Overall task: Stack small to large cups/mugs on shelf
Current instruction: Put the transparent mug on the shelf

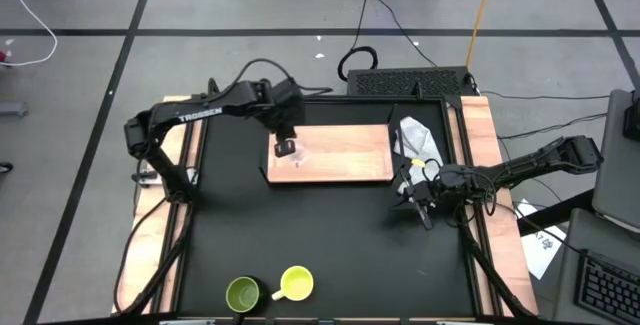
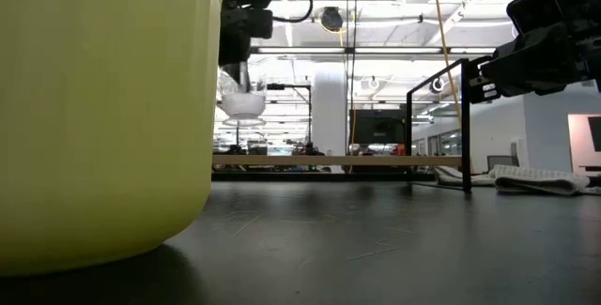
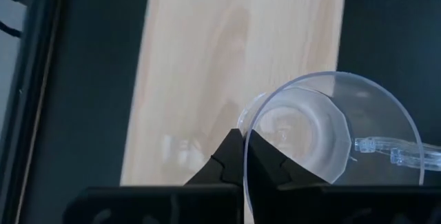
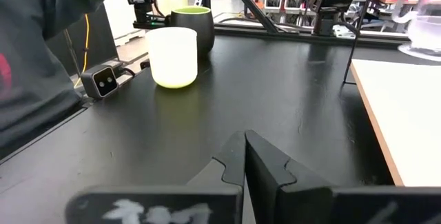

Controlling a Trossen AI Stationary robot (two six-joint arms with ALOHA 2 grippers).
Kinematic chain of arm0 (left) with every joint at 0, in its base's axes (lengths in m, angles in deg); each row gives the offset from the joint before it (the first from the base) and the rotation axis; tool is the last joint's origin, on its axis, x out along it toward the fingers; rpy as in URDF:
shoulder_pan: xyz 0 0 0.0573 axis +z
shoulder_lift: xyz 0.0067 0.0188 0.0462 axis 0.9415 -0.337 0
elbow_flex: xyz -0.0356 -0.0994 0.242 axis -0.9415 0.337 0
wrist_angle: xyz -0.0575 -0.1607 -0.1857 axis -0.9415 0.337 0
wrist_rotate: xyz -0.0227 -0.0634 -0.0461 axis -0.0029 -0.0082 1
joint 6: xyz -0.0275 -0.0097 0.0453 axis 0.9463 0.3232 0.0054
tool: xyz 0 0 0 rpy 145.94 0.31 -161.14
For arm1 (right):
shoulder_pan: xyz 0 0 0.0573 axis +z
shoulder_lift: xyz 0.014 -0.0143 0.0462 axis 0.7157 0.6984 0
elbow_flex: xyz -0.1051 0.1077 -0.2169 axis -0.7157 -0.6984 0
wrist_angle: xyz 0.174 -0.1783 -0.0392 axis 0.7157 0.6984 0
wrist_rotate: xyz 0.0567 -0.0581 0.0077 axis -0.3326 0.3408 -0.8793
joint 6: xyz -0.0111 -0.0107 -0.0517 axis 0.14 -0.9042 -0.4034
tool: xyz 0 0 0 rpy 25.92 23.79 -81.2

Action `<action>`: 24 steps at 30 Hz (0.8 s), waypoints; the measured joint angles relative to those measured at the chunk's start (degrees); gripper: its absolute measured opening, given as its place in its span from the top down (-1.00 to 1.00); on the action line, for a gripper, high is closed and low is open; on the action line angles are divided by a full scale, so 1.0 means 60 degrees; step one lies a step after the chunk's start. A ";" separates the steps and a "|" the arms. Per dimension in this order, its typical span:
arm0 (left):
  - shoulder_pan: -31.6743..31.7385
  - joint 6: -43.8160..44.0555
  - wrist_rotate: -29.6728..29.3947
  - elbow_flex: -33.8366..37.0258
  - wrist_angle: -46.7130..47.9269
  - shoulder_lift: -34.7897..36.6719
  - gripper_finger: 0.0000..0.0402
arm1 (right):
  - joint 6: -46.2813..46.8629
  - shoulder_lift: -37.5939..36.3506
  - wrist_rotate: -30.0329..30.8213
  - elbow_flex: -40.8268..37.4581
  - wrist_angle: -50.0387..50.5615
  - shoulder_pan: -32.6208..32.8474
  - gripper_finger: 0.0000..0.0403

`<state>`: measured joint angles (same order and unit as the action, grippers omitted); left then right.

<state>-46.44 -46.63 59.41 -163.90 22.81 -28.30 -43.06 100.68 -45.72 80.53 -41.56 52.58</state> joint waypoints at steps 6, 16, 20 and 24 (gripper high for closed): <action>-0.0370 0.0092 -0.0072 0.0008 0.0164 -0.0011 1.00 | -0.0030 0.0004 0.0000 0.0004 -0.0077 0.0000 1.00; -0.0636 0.0187 -0.0591 0.0577 -0.0368 -0.0015 1.00 | -0.0005 0.0004 0.0000 0.0004 -0.0138 0.0000 1.00; -0.0629 0.0216 -0.0675 0.0825 -0.0598 -0.0015 1.00 | -0.0005 0.0004 0.0000 0.0001 -0.0138 0.0000 1.00; -0.0629 0.0240 -0.0839 0.0921 -0.0627 -0.0015 1.00 | -0.0004 0.0001 0.0003 0.0000 -0.0138 -0.0003 1.00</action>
<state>-50.21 -45.19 54.38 -158.37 19.05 -28.39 -43.09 100.69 -45.71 80.53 -42.39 52.56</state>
